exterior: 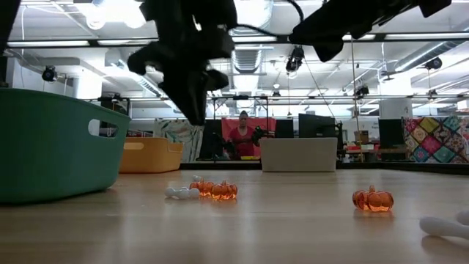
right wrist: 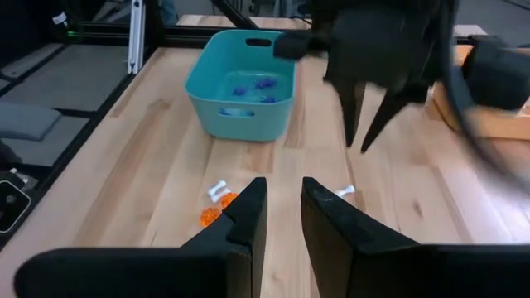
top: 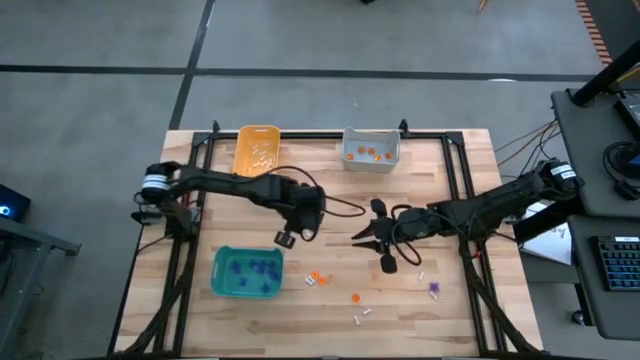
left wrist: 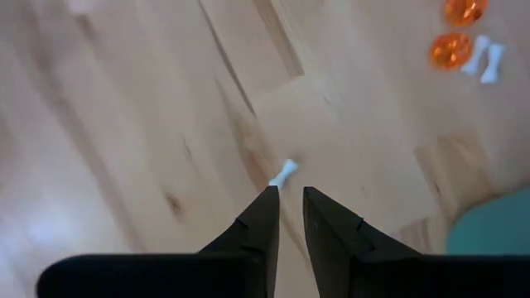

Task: Sort Halloween decoration
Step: Put the white bone toy into the orange bin

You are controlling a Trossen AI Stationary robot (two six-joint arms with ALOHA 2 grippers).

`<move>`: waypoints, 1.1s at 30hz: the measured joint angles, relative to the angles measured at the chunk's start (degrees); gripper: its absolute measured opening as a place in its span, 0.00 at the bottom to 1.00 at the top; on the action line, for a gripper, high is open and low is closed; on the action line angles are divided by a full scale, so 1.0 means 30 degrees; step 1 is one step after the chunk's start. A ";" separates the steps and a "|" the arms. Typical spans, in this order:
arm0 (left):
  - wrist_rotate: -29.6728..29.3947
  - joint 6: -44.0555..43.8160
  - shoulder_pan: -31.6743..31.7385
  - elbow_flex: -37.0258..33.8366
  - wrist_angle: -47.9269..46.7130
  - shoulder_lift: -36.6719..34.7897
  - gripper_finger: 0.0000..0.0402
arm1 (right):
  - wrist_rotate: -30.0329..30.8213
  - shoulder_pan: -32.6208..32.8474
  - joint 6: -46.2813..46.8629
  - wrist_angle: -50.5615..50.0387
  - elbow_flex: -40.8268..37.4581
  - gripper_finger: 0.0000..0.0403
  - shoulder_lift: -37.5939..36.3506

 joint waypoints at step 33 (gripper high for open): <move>0.0108 0.3288 0.0321 0.0521 0.0512 0.4916 0.33 | 0.0007 -0.0036 -0.0436 -0.0020 -0.0015 0.17 0.0000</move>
